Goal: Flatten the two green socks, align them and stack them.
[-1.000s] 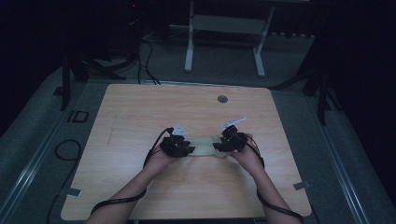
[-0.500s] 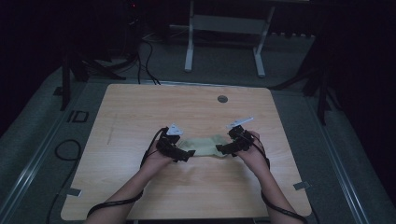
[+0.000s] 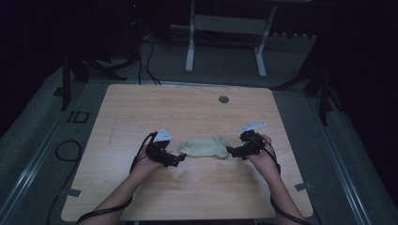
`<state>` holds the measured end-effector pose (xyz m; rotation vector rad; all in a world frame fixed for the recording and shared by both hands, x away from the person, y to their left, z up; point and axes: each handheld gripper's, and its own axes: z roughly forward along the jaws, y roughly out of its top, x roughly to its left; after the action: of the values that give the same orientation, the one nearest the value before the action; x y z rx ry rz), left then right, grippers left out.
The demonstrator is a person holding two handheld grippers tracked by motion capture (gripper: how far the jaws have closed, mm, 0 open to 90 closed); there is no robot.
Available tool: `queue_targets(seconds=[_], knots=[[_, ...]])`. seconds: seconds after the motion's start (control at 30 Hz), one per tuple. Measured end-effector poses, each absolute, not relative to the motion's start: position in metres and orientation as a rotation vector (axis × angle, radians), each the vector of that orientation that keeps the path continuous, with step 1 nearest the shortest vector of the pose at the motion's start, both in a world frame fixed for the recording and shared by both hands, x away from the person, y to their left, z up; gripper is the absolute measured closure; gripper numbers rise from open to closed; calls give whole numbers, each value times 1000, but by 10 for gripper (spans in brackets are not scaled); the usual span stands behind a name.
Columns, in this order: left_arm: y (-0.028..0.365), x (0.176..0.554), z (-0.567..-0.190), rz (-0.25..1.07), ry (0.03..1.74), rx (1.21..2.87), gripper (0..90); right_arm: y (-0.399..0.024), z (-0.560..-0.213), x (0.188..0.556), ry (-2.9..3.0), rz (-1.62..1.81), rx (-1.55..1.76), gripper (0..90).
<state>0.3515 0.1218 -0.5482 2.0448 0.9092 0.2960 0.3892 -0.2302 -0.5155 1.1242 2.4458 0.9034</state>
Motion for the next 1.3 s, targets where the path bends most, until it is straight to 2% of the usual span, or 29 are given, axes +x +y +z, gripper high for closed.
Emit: queue_targets(seconds=[0.53,1.3], knots=[[181,326,-552,366,1034,1989,16,-281,-529,369,2374,903,1191,127],[233,294,-564,439,1166,1929,16,-336,-547,337,2212,894,1304,107]])
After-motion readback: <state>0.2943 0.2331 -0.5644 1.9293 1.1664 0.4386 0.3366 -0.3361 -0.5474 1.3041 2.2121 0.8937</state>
